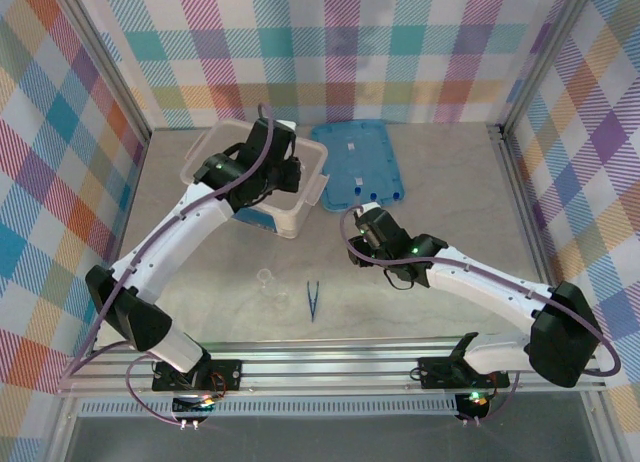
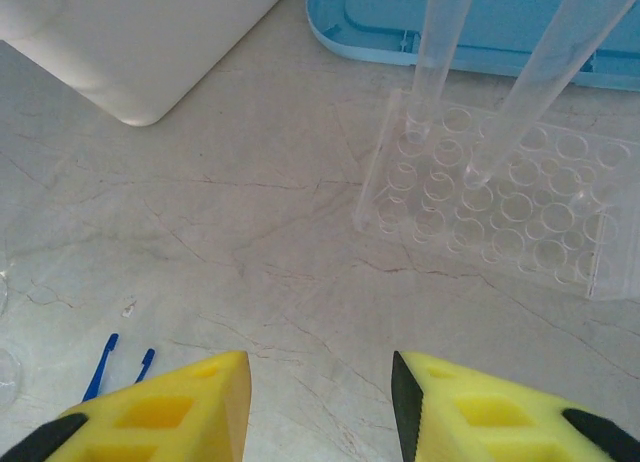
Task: Organize the chemistry lab equipment
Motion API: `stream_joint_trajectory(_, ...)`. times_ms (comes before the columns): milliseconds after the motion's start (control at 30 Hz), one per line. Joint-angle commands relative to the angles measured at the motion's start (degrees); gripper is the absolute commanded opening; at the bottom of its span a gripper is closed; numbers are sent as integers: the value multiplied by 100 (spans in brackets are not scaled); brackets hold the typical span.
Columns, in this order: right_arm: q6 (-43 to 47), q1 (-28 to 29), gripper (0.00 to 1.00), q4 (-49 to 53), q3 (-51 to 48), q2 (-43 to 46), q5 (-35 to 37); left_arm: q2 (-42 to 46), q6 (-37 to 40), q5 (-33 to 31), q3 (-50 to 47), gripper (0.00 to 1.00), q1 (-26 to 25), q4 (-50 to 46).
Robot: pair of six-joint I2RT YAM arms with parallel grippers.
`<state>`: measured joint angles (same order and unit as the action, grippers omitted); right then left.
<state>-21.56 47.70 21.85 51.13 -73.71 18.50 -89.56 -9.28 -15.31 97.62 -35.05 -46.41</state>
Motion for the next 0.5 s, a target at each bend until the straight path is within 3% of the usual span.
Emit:
stream_joint_trajectory(0,65,18,43,-119,213,-65,-114,-106,216,-94,270,19,222,312)
stream_joint_trajectory(467,24,24,43,2,345,-56,-180,-1217,295,71,301,18,769,747)
